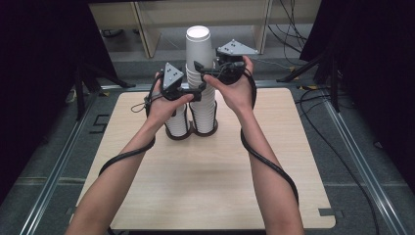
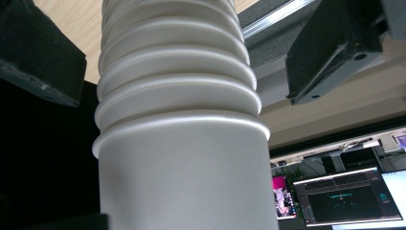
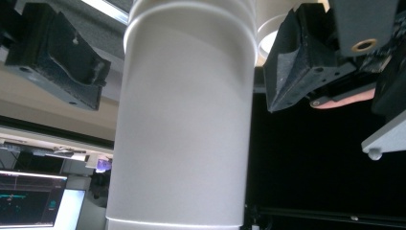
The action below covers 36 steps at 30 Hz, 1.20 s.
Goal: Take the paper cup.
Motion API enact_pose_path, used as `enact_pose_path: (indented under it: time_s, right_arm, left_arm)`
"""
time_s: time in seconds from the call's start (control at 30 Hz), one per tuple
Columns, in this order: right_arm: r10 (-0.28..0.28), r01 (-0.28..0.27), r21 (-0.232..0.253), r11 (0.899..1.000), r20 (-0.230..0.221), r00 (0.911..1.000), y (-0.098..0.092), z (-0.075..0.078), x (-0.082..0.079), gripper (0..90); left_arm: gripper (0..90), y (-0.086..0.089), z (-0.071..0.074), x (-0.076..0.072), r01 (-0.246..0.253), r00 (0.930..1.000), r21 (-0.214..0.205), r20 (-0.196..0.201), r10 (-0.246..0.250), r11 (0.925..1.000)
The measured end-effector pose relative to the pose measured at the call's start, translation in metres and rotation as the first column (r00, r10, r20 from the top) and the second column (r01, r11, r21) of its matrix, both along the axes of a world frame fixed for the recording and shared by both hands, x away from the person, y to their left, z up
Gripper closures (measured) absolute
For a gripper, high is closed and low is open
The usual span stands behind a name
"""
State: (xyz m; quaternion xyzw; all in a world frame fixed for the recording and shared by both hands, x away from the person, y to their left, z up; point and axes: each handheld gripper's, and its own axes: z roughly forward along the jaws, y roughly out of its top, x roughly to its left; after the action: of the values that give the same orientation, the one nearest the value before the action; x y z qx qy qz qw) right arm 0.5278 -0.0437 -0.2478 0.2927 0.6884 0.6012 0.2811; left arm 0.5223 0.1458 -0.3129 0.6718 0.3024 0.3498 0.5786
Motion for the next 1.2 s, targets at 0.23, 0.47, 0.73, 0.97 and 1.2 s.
enact_pose_path:
  time_s: [0.23,0.47,0.73,0.97,1.2]
  right_arm:
    - [-0.008,0.008,0.000,1.000,-0.034,0.9994,0.007,0.001,0.011,13.7]
    - [0.007,-0.008,-0.009,1.000,-0.036,0.9993,0.014,0.008,0.020,13.8]
    - [0.019,-0.020,-0.010,1.000,-0.056,0.9982,0.020,0.012,0.029,13.8]
    - [0.023,-0.023,0.002,1.000,-0.061,0.9978,0.021,0.012,0.031,16.0]
    - [0.025,-0.025,0.011,1.000,-0.056,0.9981,0.020,0.011,0.029,17.5]
  left_arm:
    - [2.3,-0.004,0.001,0.006,-0.004,0.9999,-0.012,-0.009,0.004,0.9999]
    - [4.6,-0.008,0.005,0.010,0.006,0.9998,-0.022,-0.016,-0.006,0.9997]
    - [4.7,-0.009,0.005,0.013,0.015,0.9992,-0.043,-0.037,-0.017,0.9990]
    - [5.0,-0.008,0.005,0.014,0.019,0.9988,-0.037,-0.044,-0.021,0.9992]
    - [4.8,-0.008,0.005,0.014,0.018,0.9988,-0.036,-0.044,-0.019,0.9992]
